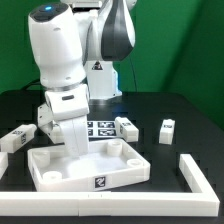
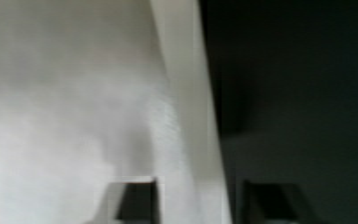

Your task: Assemble desk

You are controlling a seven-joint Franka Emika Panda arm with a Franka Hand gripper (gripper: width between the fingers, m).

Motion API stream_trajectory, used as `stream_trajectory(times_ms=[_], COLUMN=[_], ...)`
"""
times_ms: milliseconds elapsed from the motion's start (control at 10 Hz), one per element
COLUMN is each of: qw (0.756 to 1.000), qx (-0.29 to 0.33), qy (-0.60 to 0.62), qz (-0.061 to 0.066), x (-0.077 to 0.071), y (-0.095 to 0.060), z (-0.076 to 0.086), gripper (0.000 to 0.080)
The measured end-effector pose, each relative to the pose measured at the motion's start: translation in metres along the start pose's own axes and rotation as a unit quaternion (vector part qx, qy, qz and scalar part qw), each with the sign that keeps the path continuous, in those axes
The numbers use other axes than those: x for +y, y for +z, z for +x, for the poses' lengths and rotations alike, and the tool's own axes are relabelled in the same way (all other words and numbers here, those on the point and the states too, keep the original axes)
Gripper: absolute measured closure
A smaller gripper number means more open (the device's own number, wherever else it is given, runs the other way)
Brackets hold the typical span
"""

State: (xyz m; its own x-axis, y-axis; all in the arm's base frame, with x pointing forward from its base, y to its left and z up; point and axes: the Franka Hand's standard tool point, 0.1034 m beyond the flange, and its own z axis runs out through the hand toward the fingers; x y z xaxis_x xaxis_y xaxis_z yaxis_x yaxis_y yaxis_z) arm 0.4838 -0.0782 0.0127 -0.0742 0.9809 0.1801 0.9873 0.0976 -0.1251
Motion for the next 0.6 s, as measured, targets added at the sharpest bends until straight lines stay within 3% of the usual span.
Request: stream_trajectory(times_ms=[100,600], qw=[1.0,1.0], qx=[0.0,-0.001], qy=[0.0,0.002], qz=[0.0,-0.003], x=[0.0003,0.0008], y=[-0.0002,-0.0009], z=[0.0001,-0.0019], gripper=[0.0731,0.0731])
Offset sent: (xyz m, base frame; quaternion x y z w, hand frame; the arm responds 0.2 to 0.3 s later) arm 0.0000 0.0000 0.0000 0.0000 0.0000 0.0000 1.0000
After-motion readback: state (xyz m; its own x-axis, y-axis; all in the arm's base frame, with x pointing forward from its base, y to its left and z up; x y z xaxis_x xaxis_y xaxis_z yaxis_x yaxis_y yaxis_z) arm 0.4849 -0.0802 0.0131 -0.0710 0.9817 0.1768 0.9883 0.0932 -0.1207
